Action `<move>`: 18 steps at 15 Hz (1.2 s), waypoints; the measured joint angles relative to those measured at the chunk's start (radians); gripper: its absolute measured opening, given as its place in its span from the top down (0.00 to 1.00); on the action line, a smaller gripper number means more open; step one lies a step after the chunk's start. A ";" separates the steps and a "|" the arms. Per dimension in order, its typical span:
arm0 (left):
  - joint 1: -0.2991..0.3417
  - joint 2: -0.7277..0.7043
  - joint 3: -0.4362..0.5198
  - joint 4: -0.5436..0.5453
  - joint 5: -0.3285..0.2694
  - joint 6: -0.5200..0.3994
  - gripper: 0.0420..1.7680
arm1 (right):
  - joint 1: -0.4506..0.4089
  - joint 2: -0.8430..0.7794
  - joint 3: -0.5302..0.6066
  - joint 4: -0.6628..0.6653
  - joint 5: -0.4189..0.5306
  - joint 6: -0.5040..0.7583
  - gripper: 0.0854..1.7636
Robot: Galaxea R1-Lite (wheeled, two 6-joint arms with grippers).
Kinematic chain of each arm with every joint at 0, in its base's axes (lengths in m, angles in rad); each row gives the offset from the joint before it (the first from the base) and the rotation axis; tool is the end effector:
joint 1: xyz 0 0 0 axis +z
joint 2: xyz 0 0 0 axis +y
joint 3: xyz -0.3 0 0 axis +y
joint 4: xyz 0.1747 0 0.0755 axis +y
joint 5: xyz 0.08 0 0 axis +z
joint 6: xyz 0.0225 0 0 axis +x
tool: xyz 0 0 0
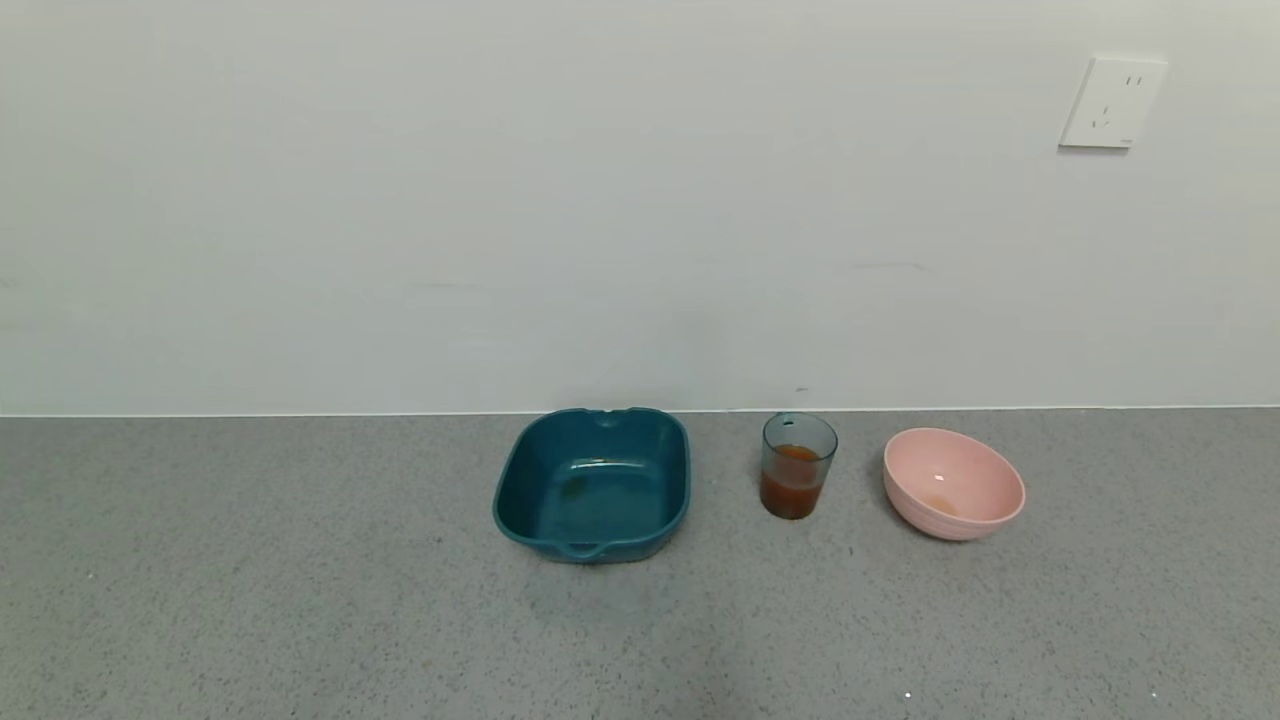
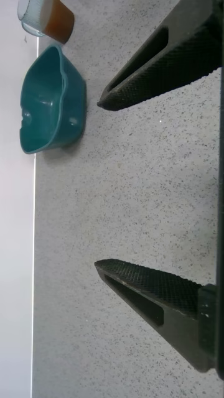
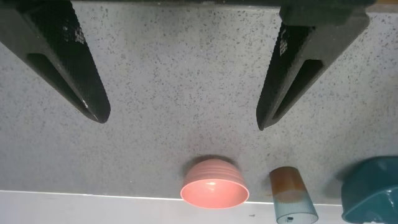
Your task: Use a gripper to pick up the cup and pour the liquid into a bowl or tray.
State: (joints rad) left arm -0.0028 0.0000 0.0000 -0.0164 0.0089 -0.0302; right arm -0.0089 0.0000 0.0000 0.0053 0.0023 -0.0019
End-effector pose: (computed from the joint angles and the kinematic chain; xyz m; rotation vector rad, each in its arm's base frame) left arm -0.0228 0.0003 0.0772 -0.0303 -0.0165 0.0059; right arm -0.0228 0.0003 0.0750 -0.0019 0.0053 -0.0066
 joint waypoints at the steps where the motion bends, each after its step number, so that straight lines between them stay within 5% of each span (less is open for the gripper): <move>1: 0.000 0.000 0.000 0.000 0.000 0.000 0.03 | 0.000 0.000 -0.002 -0.001 0.000 -0.013 0.03; 7: 0.000 0.000 0.000 0.000 0.000 0.000 0.03 | -0.001 0.127 -0.139 -0.010 0.006 -0.060 0.03; 14: 0.000 0.000 0.000 0.000 0.000 0.000 0.03 | 0.006 0.565 -0.468 -0.047 0.016 -0.060 0.03; 18: 0.000 0.000 0.000 0.000 0.000 0.000 0.03 | 0.056 0.846 -0.568 -0.181 0.013 -0.063 0.03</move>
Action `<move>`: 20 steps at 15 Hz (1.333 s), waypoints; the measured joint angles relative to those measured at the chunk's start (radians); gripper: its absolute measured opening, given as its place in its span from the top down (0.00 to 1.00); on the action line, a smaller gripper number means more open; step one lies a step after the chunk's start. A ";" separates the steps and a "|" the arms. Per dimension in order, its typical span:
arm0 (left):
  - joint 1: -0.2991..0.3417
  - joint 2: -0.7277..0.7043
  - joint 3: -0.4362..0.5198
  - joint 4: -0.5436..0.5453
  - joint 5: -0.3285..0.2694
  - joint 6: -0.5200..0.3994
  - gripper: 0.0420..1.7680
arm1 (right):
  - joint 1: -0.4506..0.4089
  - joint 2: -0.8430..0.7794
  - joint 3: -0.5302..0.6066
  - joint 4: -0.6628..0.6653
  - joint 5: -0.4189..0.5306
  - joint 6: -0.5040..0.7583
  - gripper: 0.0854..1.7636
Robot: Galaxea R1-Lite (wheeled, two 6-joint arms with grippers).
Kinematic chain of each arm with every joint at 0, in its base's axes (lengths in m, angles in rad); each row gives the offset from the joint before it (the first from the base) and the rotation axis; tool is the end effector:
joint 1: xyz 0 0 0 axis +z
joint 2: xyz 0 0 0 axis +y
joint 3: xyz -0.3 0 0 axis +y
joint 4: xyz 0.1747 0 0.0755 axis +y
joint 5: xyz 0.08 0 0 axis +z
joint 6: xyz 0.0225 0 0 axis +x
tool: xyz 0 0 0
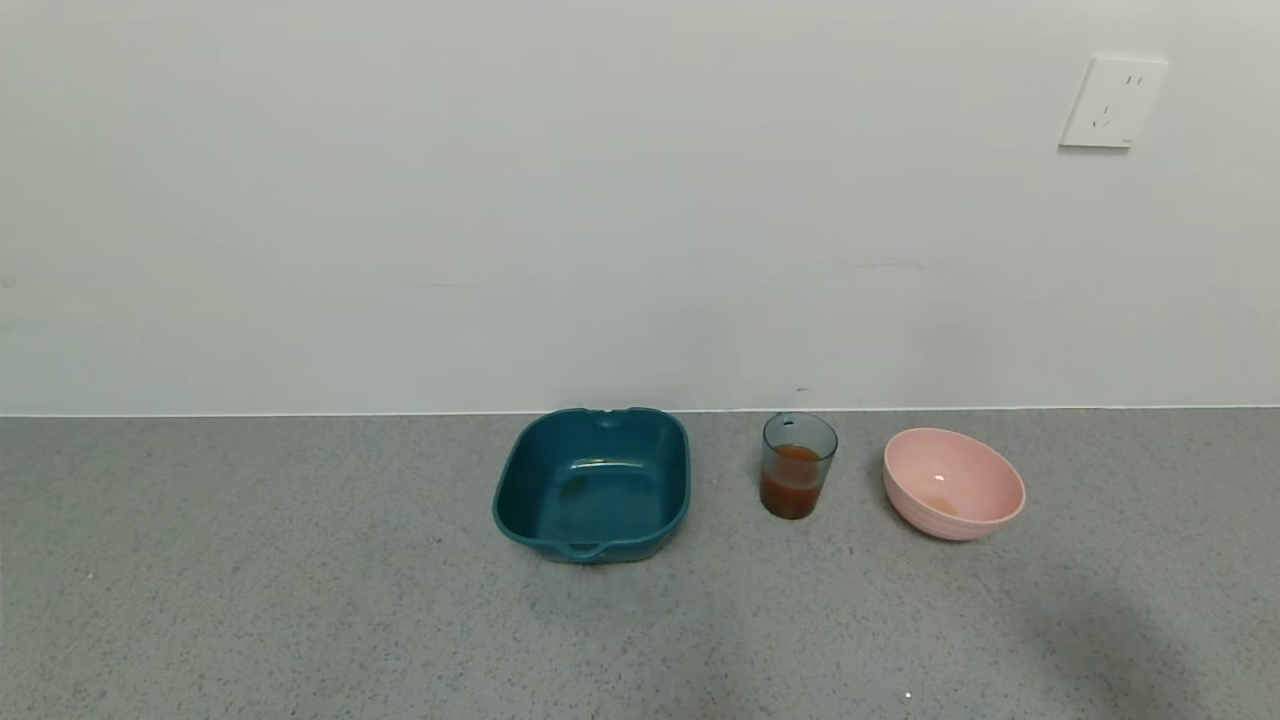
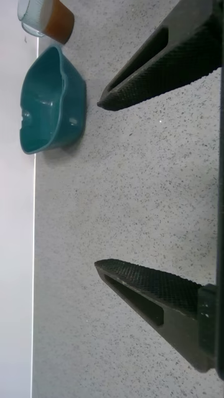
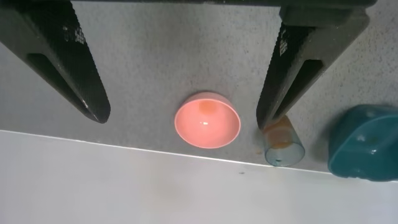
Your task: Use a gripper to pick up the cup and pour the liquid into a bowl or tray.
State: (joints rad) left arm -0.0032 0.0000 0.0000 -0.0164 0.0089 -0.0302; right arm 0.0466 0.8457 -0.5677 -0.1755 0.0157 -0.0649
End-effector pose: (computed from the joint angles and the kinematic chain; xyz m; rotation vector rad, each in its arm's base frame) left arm -0.0228 0.0003 0.0772 -0.0303 -0.0165 0.0055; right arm 0.0916 0.0046 0.2387 -0.0664 0.1004 0.0656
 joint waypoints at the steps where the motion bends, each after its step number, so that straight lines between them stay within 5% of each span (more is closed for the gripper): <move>1: 0.000 0.000 0.000 0.000 0.000 0.000 0.03 | 0.033 0.072 -0.011 -0.033 -0.019 0.000 0.03; 12: 0.000 0.000 0.000 0.000 0.000 0.000 0.03 | 0.510 0.652 -0.024 -0.337 -0.364 0.183 0.03; 20: 0.000 0.000 0.000 0.000 0.000 0.000 0.03 | 0.618 1.007 0.008 -0.656 -0.480 0.287 0.03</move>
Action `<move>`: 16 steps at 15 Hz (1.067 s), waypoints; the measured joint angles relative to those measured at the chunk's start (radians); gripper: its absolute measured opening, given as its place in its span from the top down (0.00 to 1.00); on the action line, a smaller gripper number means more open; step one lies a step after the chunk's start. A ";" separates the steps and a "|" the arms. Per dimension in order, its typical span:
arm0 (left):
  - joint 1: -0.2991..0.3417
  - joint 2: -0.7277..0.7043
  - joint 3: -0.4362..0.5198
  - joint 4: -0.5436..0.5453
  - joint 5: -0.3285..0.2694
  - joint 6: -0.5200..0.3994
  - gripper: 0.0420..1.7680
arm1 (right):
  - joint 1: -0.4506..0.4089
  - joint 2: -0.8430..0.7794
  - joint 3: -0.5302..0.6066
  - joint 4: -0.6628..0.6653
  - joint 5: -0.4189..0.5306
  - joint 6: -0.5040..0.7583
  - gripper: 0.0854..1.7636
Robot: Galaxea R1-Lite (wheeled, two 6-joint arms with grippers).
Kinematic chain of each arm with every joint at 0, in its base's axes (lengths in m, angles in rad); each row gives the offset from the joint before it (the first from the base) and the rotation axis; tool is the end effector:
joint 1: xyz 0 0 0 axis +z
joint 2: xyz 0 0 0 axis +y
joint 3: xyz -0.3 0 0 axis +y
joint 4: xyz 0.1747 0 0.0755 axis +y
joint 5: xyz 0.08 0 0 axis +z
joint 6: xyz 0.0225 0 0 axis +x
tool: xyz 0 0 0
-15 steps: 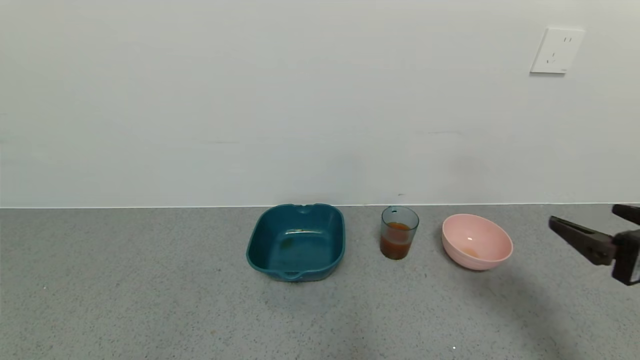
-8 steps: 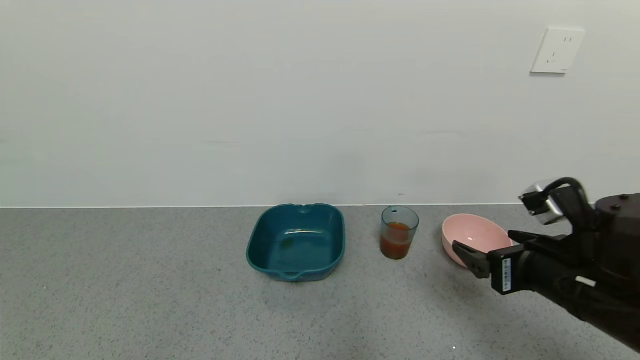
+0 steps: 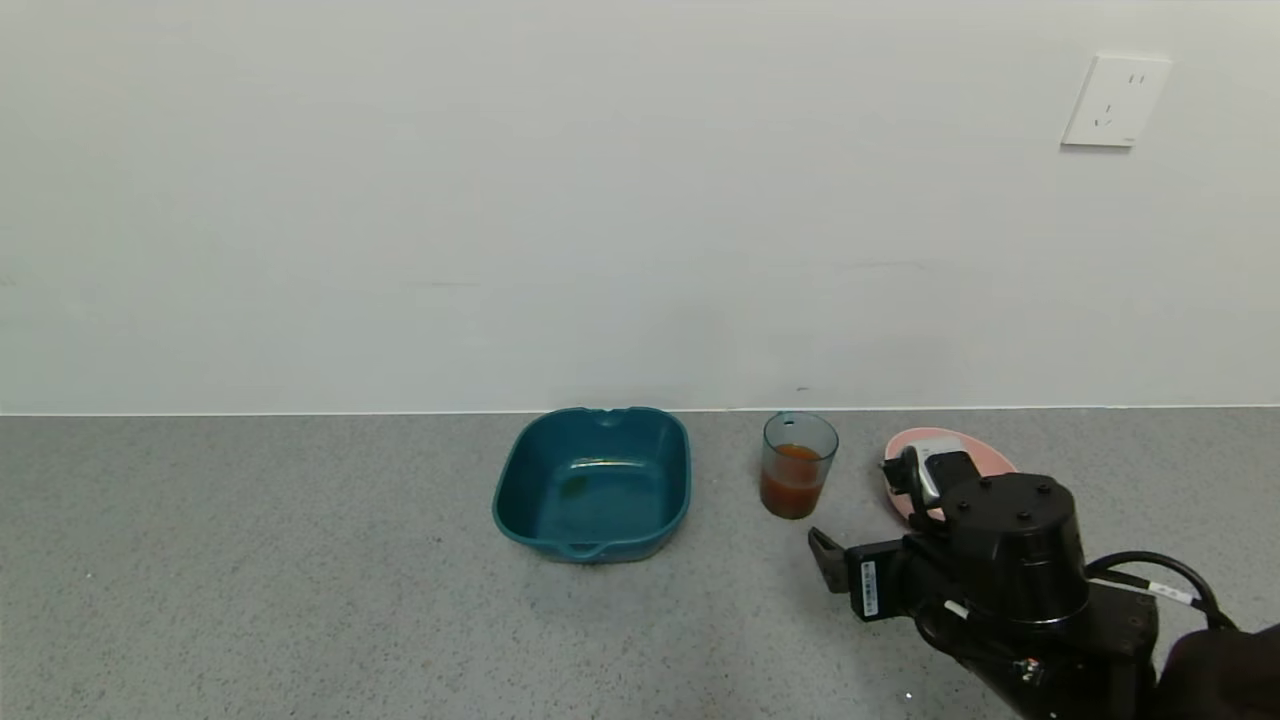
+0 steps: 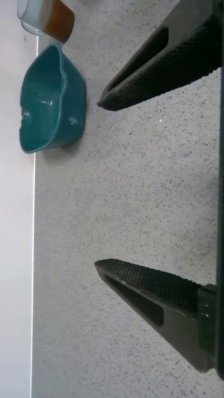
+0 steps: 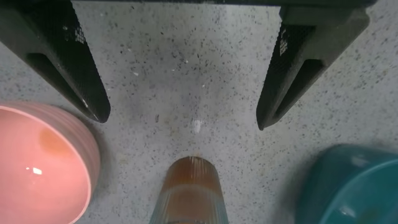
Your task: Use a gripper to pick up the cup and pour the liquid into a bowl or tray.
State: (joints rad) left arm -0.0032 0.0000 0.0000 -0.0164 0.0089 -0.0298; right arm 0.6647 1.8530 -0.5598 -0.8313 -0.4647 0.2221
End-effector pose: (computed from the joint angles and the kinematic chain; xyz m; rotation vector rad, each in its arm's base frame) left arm -0.0228 0.0003 0.0772 -0.0299 -0.0165 0.0055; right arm 0.2374 0.1732 0.0962 -0.0290 0.4091 0.1515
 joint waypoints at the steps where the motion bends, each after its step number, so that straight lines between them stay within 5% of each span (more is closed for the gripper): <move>1: 0.000 0.000 0.000 0.000 0.000 0.000 0.03 | 0.005 0.038 0.004 -0.040 -0.012 0.001 0.03; 9: 0.000 0.000 0.000 0.000 0.000 0.000 0.03 | 0.012 0.317 -0.010 -0.322 -0.057 -0.015 0.03; 16: 0.000 0.000 0.000 0.000 0.000 0.000 0.03 | -0.031 0.434 -0.126 -0.391 -0.056 -0.094 0.03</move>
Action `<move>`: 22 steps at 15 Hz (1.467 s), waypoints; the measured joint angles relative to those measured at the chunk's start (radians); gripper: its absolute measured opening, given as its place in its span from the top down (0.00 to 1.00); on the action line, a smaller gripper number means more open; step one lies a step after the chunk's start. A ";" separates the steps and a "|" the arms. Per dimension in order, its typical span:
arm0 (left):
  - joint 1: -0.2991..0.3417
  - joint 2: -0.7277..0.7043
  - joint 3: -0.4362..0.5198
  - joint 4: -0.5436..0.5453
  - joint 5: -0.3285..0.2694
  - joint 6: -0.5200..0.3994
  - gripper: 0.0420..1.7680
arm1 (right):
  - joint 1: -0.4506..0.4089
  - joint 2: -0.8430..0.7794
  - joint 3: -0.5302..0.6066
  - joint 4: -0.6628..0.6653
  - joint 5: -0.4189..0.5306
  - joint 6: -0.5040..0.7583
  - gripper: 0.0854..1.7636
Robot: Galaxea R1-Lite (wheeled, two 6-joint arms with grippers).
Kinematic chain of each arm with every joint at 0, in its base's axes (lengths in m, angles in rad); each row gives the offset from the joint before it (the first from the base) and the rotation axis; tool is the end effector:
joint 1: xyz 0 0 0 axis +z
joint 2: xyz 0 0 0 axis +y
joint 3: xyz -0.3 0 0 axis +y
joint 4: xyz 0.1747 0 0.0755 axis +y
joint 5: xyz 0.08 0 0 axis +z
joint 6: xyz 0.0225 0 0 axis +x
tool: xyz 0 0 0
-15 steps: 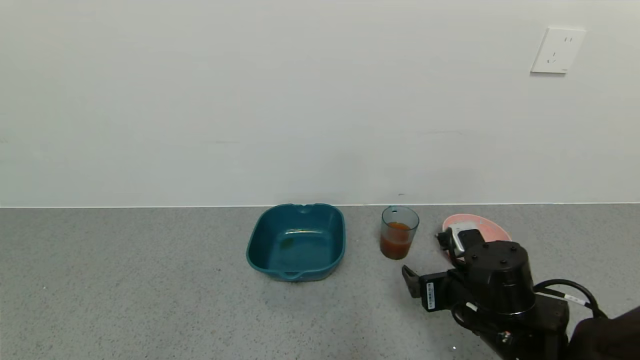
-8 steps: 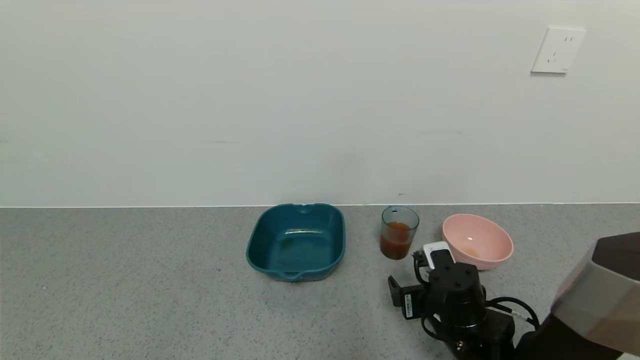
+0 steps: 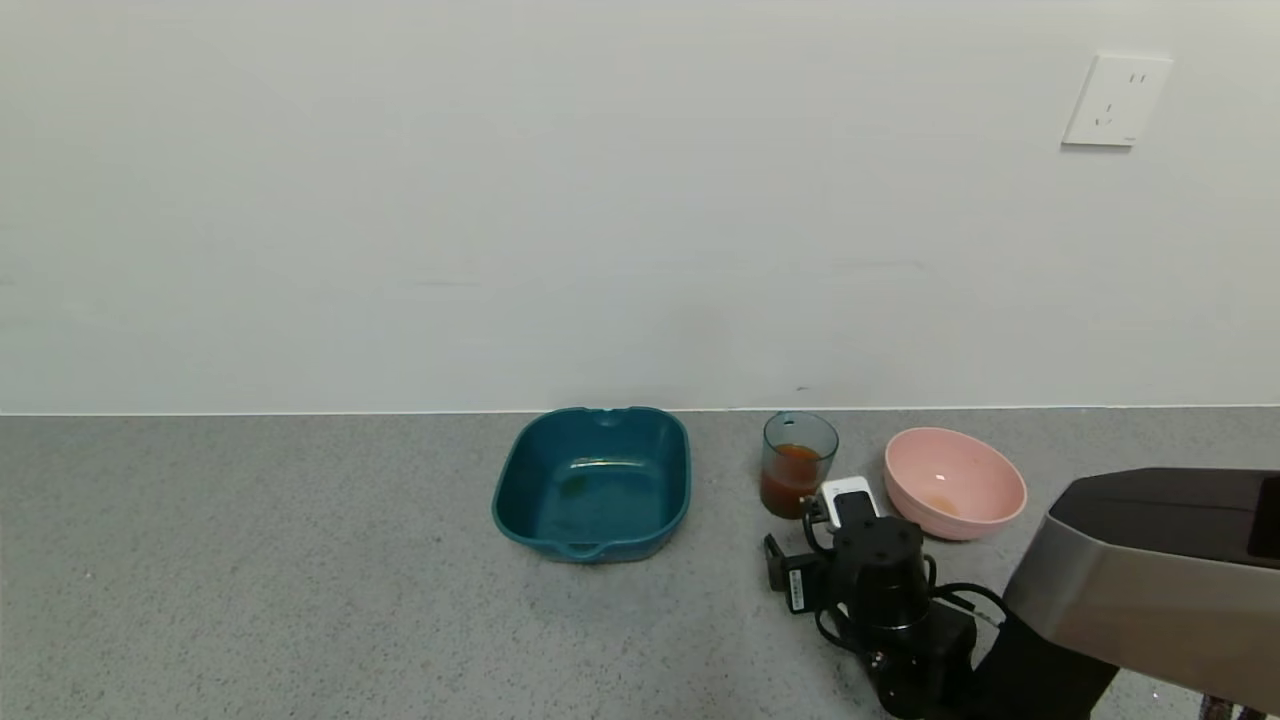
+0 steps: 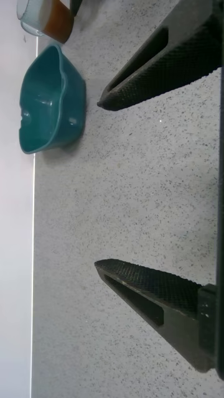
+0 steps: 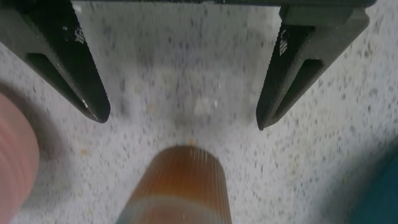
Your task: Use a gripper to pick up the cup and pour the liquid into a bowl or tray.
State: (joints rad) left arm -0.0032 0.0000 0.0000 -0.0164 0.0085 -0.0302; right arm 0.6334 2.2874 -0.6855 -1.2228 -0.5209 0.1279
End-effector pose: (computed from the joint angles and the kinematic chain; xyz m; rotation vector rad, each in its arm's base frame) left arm -0.0228 0.0003 0.0772 -0.0303 -0.0165 0.0051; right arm 0.2964 0.2038 0.0124 -0.0803 0.3238 0.0905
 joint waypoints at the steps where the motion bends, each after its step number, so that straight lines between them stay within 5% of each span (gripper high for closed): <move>1: 0.000 0.000 0.000 0.000 0.000 0.000 0.03 | -0.008 0.012 -0.025 -0.002 0.001 -0.008 0.03; 22: 0.000 0.000 0.000 0.000 0.000 0.001 0.03 | -0.105 0.183 -0.343 -0.011 0.059 -0.056 0.03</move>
State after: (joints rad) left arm -0.0032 0.0000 0.0000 -0.0164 0.0089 -0.0294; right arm 0.5285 2.4704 -1.0281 -1.2338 -0.4617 0.0717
